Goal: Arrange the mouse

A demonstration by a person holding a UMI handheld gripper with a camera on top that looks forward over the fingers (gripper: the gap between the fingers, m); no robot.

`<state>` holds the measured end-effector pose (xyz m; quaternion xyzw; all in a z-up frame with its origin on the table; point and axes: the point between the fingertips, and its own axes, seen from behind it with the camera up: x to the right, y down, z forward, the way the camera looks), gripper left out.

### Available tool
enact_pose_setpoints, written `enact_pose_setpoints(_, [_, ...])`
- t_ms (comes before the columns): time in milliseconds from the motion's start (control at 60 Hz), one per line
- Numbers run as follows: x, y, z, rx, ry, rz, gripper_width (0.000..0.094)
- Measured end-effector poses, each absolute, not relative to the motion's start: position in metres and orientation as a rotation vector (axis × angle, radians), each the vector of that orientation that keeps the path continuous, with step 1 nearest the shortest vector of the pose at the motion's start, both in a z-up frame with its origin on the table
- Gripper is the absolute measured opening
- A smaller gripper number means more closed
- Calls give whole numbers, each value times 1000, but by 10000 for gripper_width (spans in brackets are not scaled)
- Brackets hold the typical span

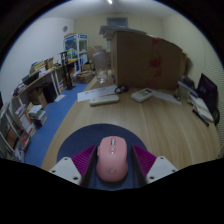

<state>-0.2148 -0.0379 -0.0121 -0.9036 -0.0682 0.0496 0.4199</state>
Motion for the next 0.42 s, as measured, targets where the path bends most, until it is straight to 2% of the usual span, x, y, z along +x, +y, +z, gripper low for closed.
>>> enact_pose_setpoints(17, [-216, -41, -12, -2278, -171, 142, 781])
enact_pose_setpoints(50, [-218, -48, -8, -2297, -174, 172, 807])
enact_pose_setpoints(67, [-218, -52, -5, -2302, -178, 182, 780])
enact_pose_setpoints(117, [-214, -65, 8, -2300, -194, 190, 808])
enact_pose_setpoints(317, [-168, -141, 82, -2274, -112, 226, 806])
enact_pose_setpoints(417, [-122, -187, 104, -2282, -37, 182, 804])
